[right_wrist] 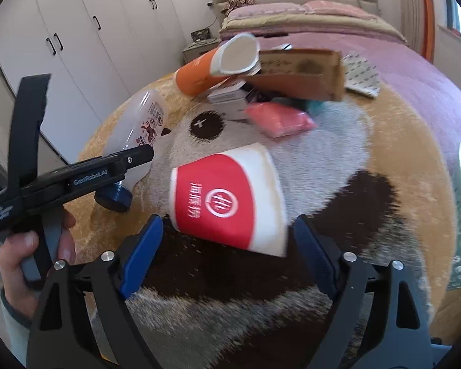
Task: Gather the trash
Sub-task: 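Grasp the clear plastic bottle with the left tool while the right tool grasps the red-white cup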
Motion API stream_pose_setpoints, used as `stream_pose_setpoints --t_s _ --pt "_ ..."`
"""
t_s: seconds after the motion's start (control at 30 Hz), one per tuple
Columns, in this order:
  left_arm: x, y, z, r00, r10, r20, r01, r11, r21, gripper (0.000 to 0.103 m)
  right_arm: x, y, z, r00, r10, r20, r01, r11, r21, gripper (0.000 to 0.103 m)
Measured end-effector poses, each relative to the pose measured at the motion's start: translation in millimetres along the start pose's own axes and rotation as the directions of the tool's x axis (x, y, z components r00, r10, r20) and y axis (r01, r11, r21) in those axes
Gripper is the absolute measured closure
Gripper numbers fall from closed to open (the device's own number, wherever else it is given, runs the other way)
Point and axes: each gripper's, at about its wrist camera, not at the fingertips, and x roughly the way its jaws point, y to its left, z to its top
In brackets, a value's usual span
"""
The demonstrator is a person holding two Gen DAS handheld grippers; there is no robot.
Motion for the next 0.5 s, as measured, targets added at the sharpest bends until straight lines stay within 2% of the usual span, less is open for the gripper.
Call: stream_pose_setpoints --t_s 0.27,0.33,0.5 --pt "-16.8 4.9 -11.4 0.997 -0.03 0.066 0.033 0.999 -0.043 0.052 14.5 -7.5 6.1 1.0 0.01 -0.011 -0.009 0.999 0.046 0.019" --pt "-18.9 1.9 -12.3 0.997 -0.041 0.07 0.045 0.998 -0.052 0.052 15.3 -6.3 6.0 1.0 0.003 -0.008 -0.003 0.999 0.036 0.028" --pt "-22.8 -10.6 -15.1 0.994 -0.077 0.074 0.08 0.995 -0.051 0.052 8.9 -5.7 0.8 1.0 -0.007 0.004 0.007 1.0 0.011 0.03"
